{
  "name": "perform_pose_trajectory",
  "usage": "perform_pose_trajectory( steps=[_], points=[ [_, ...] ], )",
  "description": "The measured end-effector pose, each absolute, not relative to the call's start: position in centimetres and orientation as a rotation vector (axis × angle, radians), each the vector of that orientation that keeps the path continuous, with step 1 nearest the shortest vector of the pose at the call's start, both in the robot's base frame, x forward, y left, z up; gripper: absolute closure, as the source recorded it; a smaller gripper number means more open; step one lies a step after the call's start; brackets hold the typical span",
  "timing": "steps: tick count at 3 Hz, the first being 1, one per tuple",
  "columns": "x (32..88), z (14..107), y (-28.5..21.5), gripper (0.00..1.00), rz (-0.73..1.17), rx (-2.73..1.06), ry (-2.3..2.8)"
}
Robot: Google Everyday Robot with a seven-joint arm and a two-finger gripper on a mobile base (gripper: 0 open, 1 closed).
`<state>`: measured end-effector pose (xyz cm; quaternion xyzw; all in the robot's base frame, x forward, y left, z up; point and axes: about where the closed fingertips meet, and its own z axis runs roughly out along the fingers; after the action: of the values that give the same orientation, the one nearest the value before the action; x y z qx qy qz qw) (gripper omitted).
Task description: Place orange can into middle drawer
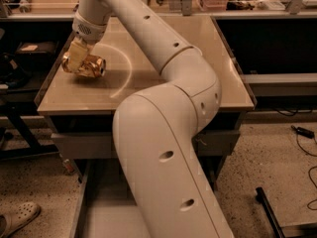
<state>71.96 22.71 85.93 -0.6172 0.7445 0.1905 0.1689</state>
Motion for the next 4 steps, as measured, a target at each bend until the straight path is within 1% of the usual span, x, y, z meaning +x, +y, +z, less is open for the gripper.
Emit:
perform_pose_trajectory(
  steps=[1, 2, 4],
  points=[
    [69.9, 88.2, 21.0, 1.00, 0.563, -1.720, 2.102],
    [66.2, 91.5, 18.9, 1.00, 0.579, -1.654, 2.094],
    [63.4, 89.5, 18.9, 1.00, 0.580, -1.695, 2.134]
  ],
)
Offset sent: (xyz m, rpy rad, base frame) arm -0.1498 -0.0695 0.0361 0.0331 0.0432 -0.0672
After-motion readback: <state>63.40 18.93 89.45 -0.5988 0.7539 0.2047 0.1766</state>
